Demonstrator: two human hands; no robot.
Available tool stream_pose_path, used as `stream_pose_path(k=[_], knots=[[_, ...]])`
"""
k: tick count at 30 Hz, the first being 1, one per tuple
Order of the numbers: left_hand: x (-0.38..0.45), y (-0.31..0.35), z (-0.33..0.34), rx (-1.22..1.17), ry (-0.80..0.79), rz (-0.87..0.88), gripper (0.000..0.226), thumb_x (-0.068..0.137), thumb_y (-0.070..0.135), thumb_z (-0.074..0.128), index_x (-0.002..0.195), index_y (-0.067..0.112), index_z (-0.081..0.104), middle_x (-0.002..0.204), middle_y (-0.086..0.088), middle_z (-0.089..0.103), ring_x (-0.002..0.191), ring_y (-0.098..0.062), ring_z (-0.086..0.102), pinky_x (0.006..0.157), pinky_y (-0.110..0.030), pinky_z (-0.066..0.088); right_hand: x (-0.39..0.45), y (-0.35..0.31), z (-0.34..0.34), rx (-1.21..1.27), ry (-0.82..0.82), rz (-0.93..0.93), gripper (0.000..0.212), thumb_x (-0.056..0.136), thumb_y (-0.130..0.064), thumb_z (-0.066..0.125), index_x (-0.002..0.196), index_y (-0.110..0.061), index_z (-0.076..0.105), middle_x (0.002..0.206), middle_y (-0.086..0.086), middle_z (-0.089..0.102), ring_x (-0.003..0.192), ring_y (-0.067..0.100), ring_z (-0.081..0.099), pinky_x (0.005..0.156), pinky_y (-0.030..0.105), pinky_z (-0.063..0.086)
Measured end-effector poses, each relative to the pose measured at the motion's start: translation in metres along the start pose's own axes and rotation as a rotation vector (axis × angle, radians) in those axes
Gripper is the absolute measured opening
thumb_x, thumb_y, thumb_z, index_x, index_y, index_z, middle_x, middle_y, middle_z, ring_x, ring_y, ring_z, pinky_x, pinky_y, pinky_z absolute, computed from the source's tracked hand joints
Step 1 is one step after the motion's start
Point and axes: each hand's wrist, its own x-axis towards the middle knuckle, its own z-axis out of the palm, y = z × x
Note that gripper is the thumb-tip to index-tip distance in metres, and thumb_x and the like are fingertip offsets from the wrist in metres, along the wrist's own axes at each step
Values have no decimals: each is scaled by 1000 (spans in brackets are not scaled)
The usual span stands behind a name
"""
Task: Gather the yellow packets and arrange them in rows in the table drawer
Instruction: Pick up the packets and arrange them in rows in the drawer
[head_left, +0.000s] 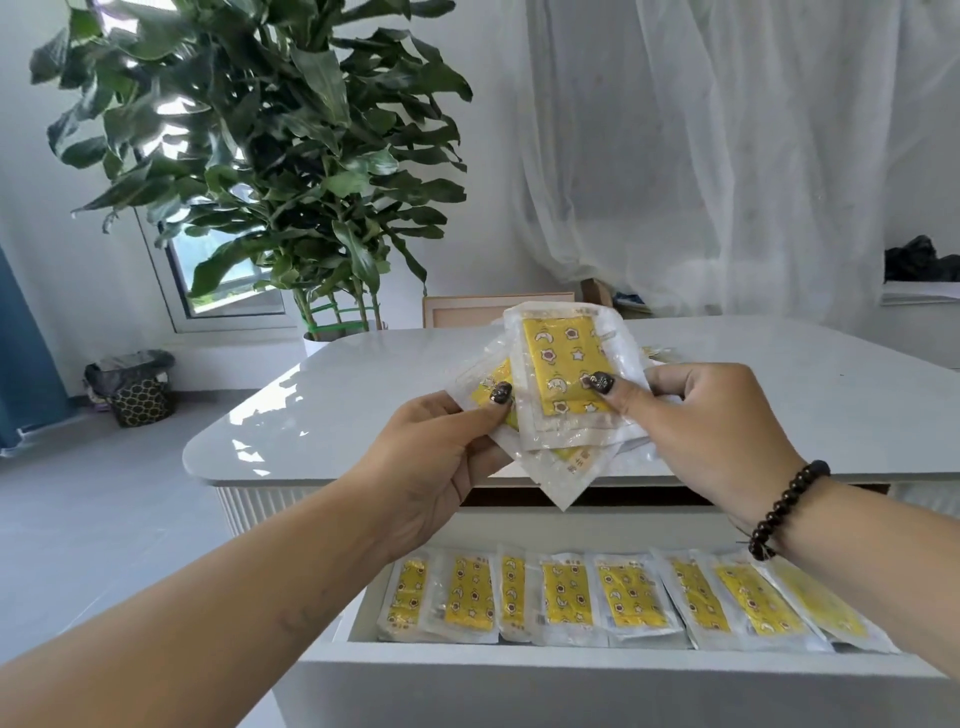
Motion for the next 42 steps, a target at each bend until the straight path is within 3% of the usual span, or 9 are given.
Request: stream_pose_path(k=[6,10,18,22,24,29,34,38,42], knots=[[1,3,2,-40,72,40,16,97,13,50,100,4,63,96,-16,74,84,-26,72,73,-47,59,1,-3,-8,78,-13,44,21,80,-30,71,72,-12,73,46,-4,45,37,4,38,46,17,49],[-7,2,2,-21,8,-12,30,101,27,42,112,10,63,99,-14,75,87,-28,74,75,-53,58,-7,4,0,-3,-103,0,38,73,-37,74,63,0,69,36,-11,30,34,5,29,38,7,28],[-17,-9,10,190,80,25,14,90,5,61,103,9,61,88,-11,76,75,-24,74,65,-37,62,-18,8,15,-9,-113,24,21,63,-41,81,70,-22,74,71,-11,71,63,-2,63,55,6,46],[-3,7,-2,223,275,28,62,86,4,67,139,19,37,94,-13,69,68,-24,72,56,-36,61,-7,14,11,-66,9,-29,10,78,-23,77,85,-26,71,85,-23,64,87,15,66,67,14,49],[3,12,-13,291,315,18,88,87,2,66,148,42,17,93,-11,65,64,-22,70,55,-35,61,-2,16,12,-125,80,-128,34,81,-13,72,110,-28,61,85,-30,53,83,22,61,65,15,47],[5,9,-25,431,161,-90,28,97,6,51,112,16,71,91,-14,74,54,-19,69,41,-24,54,0,22,34,-266,-22,-475,68,79,-9,73,134,-26,35,83,-13,60,67,11,62,56,19,51],[13,10,-41,210,71,-233,61,96,52,37,110,2,68,100,-21,73,84,-33,73,62,-34,61,9,31,74,-370,-93,-802,16,84,-17,65,100,-16,62,86,-8,63,75,8,60,56,32,54],[19,3,-59,259,206,-43,45,102,35,42,120,0,63,66,-1,75,59,-12,72,62,-21,58,23,36,96,-124,-322,-755,15,86,-21,65,95,-11,71,90,-2,67,81,11,63,68,30,54],[28,3,-72,303,493,-70,18,97,20,54,92,5,63,67,-11,72,58,-24,71,67,-39,61,58,54,106,5,-436,-514,19,87,-30,66,92,-13,73,89,-8,70,89,5,64,82,25,52]])
